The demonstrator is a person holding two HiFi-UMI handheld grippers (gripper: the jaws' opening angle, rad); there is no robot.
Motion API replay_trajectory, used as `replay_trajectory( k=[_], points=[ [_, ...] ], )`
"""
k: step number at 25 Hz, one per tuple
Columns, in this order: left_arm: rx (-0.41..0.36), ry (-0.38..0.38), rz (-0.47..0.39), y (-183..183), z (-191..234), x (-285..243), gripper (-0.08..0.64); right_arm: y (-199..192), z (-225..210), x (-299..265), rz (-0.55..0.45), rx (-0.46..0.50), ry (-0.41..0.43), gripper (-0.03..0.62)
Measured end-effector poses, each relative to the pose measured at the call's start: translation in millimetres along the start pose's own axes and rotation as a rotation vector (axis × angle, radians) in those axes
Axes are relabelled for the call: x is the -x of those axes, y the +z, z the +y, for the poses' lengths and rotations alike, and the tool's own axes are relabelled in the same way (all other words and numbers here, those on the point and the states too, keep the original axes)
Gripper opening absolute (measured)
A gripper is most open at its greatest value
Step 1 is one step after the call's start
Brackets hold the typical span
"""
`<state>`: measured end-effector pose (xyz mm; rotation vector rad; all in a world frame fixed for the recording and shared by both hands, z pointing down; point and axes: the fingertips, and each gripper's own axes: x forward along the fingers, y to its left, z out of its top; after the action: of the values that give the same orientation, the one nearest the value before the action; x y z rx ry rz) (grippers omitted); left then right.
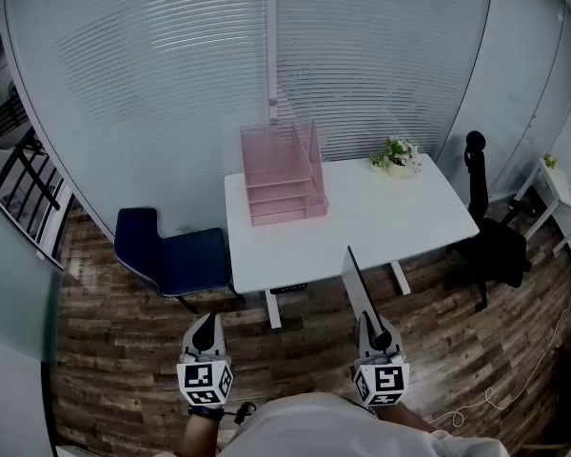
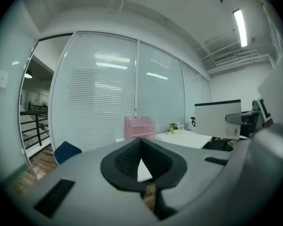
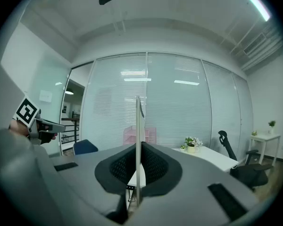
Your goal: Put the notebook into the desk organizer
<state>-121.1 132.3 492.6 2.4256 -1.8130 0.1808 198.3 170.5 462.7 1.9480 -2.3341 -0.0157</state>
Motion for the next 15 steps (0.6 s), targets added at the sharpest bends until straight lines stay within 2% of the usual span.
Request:
replay_trajectory(
  k=[15],
  points=[
    [-0.011,0.032,0.029,-6,-9,-1,0.008,-8,-15,-8,-0.009,-0.029,0.014,0.023]
  ],
)
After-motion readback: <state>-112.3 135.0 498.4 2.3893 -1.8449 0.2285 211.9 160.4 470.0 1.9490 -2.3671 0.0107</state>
